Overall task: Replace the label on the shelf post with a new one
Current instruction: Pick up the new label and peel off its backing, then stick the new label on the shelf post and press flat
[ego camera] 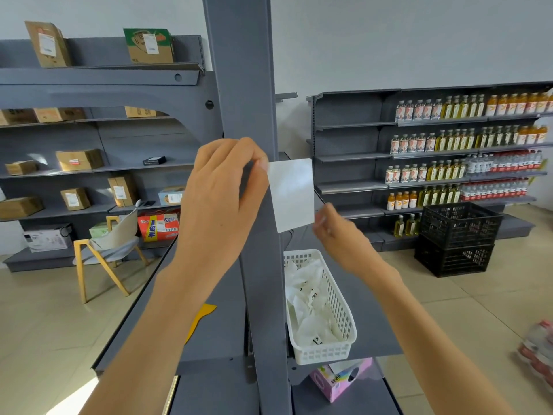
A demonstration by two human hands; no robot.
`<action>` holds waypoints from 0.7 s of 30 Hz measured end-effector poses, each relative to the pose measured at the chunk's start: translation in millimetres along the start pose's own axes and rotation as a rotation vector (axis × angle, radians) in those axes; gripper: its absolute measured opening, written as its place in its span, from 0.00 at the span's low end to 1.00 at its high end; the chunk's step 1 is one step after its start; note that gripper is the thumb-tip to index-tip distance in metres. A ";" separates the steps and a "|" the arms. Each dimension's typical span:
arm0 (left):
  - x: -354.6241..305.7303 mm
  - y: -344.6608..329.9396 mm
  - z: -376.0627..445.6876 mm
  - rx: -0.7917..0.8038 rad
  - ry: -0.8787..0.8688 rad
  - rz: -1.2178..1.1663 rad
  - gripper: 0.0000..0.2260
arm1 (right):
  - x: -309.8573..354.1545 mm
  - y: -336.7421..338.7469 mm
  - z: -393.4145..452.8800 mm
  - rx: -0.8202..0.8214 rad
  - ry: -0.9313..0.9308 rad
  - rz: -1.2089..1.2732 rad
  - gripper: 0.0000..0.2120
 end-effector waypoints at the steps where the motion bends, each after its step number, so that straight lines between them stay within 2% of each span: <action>1: -0.5 0.2 -0.4 -0.006 0.005 0.007 0.09 | 17.8 18.1 -6.6 -0.177 0.076 0.160 0.04; 3: -1.4 1.5 -0.5 -0.025 0.027 0.005 0.08 | 52.0 53.5 -28.5 -0.493 0.235 0.457 0.06; 5: -3.4 3.5 -0.2 -0.048 0.042 -0.010 0.08 | 82.4 74.7 -50.0 -0.618 0.394 0.584 0.07; 7: -5.9 6.1 1.9 -0.066 0.046 -0.049 0.07 | 109.6 83.7 -65.3 -0.603 0.571 0.567 0.03; 8: -7.0 6.9 3.4 -0.069 0.047 -0.081 0.07 | 119.6 85.0 -68.3 -0.566 0.614 0.538 0.05; 11: -10.2 12.4 9.3 -0.072 0.052 -0.221 0.07 | 136.1 88.3 -66.7 -0.495 0.612 0.423 0.20; 13: -15.0 18.7 12.6 -0.085 0.030 -0.286 0.07 | 141.5 92.7 -64.9 -0.515 0.593 0.371 0.24; 16: -23.9 30.0 14.7 -0.115 -0.027 -0.334 0.07 | 147.5 102.2 -66.6 -0.560 0.628 0.410 0.23; 21: -26.7 40.6 18.8 -0.172 -0.072 -0.387 0.08 | 151.2 115.0 -61.2 -0.539 0.598 0.611 0.19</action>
Point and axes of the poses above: each hand's wrist, its own z-axis towards the middle knuckle, its own y-axis out of the back of the hand, x = y × z, the point moved 7 cm from there along z, towards the middle knuckle, and after that the axes turned 1 degree about y, right-handed, at the moved point
